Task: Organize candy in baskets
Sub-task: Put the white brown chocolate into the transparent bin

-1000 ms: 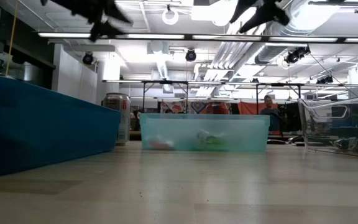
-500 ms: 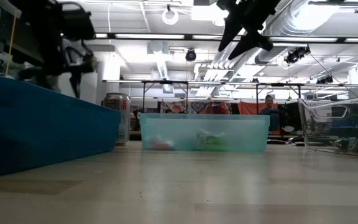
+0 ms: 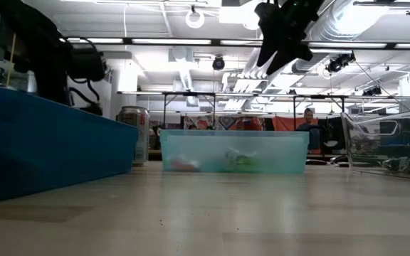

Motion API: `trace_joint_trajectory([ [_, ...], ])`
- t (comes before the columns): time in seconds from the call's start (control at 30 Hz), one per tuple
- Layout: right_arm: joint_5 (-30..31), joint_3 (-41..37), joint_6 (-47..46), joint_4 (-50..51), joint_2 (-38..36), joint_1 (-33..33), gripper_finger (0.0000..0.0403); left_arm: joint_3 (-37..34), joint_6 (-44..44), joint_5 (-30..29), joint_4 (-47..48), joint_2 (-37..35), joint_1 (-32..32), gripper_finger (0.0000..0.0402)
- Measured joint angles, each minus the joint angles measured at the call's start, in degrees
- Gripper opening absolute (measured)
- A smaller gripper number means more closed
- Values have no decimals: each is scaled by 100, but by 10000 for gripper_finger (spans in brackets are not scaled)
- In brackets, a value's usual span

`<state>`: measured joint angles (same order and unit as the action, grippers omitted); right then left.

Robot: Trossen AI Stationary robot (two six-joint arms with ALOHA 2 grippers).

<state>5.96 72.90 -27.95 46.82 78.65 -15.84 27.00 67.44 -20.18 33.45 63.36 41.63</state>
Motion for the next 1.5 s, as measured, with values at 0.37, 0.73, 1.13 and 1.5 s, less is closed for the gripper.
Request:
trace_joint_trajectory([
  [0.37,4,0,501,122,-2,0,177,68,-115,174,-432,1513,480,190],
  [0.73,114,0,600,119,-2,0,177,-6,-696,310,-582,1143,266,23],
  [1.13,-376,0,1025,-693,-7,0,177,842,-2409,1267,-2858,-1162,316,1],
  [1.5,-1645,0,1700,-3668,102,174,177,2441,-3941,1924,-4460,-387,-1052,0],
])
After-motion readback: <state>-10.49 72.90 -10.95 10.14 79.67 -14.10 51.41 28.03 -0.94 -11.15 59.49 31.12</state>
